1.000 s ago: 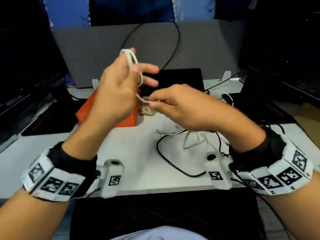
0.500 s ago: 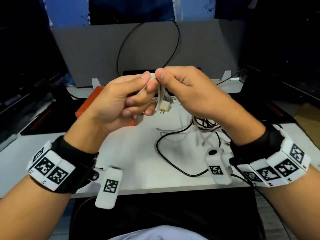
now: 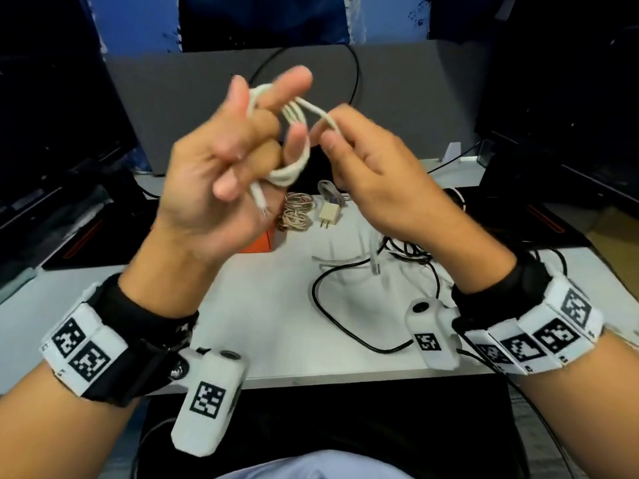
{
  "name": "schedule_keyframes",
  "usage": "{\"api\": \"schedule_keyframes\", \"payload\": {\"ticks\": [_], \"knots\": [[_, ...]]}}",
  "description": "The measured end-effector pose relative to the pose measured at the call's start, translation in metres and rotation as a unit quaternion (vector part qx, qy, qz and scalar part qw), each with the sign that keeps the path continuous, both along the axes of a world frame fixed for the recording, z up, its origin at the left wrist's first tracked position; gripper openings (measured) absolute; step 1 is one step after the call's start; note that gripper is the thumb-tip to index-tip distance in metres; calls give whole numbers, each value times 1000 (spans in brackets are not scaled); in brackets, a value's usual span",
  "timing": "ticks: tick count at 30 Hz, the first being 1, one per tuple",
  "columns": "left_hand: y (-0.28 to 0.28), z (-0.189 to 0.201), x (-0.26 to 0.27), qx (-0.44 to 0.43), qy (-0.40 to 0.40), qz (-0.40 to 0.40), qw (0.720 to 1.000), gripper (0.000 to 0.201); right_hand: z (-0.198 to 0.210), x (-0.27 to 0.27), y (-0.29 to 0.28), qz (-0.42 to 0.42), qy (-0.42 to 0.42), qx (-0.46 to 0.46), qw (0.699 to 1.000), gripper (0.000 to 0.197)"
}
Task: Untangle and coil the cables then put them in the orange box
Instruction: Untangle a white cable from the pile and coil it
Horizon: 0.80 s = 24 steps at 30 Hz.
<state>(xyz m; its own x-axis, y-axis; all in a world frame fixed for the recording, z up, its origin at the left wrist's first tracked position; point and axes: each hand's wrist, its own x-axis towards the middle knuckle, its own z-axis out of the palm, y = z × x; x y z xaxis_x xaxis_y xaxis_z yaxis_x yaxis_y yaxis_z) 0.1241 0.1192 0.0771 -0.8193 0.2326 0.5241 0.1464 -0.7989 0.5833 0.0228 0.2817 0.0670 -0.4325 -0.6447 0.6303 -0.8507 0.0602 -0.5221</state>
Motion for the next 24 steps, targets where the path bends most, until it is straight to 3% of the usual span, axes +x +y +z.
{"api": "schedule_keyframes", "payload": {"ticks": [3, 5, 7, 9, 12, 13, 14, 15, 17, 19, 21, 24], "knots": [[-16, 3, -8, 72, -12, 129, 989, 46, -15, -2, -8, -24, 13, 144, 989, 28], [-24, -3, -15, -17, -21, 320, 947, 41, -24, 4, -16, -9, 34, 216, 976, 27], [-29, -11, -24, -182, -9, 502, 845, 39, -29, 9, -21, 16, 57, 256, 965, 29], [-35, -18, -27, -369, 20, 595, 714, 35, -29, 11, -22, 27, 72, 260, 963, 30], [-38, -24, -24, -648, 37, 583, 489, 38, -18, 6, -15, -13, 97, 216, 971, 25], [-37, -25, -22, -703, 35, 552, 446, 36, -13, 4, -11, -27, 104, 200, 974, 24], [-34, -26, -19, -730, 23, 512, 451, 34, -8, 2, -7, -38, 113, 184, 976, 23], [-30, -25, -17, -731, 8, 461, 502, 37, -3, 0, -3, -46, 116, 164, 978, 23], [-23, -20, -11, -662, -25, 376, 648, 56, 2, -3, 3, -47, 93, 119, 987, 22], [-23, -16, -7, -584, -37, 325, 743, 66, 3, -4, 4, -27, 50, 73, 996, 15], [-20, -14, -3, -529, -22, 281, 800, 59, 1, -5, 2, -12, 27, 42, 999, 16], [-17, -14, -2, -426, -1, 240, 872, 48, -7, -3, -6, 10, -8, 31, 999, 34]]}}
